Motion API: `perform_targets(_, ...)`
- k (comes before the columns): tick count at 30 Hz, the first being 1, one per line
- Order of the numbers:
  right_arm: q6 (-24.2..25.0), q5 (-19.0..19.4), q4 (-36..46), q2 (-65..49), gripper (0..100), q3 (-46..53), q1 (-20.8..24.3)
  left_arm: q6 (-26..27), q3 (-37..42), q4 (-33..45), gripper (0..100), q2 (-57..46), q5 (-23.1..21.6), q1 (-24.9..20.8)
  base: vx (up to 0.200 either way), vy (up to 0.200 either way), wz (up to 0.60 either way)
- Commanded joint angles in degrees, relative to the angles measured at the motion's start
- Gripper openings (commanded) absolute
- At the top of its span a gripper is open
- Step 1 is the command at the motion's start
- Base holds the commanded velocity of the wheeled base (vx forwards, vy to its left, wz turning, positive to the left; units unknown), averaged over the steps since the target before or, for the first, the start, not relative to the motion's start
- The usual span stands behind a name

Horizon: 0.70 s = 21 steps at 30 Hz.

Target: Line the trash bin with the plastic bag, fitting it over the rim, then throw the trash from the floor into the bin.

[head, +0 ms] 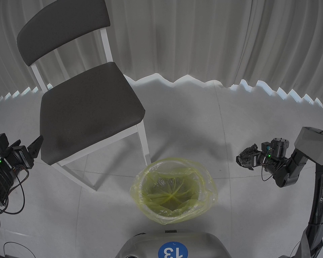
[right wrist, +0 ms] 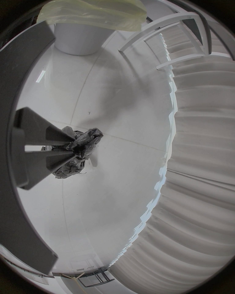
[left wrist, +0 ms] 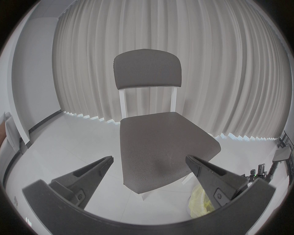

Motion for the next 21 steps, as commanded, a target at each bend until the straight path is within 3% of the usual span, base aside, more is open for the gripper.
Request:
perform_targets(1,0.74,1.41,-0.59,-11.11,0,4.40,0.58,0.45,0.05,-0.03,100,-0.03,-0.20,0.06,0.000,0.000,0.00)
perform_targets(12,4.60,3.34,-1.29,-28.69,0,11.17,3.92,0.36,0.05,-0.03,100,-1.79,-0.29,-0.64,0.000,0.000,0.00)
perform_targets(17,8.65,5.71,0.38,-38.88,0,15.56,10.77,1.24,-0.83,-0.03,100,-2.93,-0.11,-2.66,0.000,0.000,0.00)
perform_targets(21,8.82,5.54,1.26,-42.05,0,17.23,15.43,2.56,-1.35,0.06,100,-3.37,-0.02,-4.16,0.000,0.000,0.00)
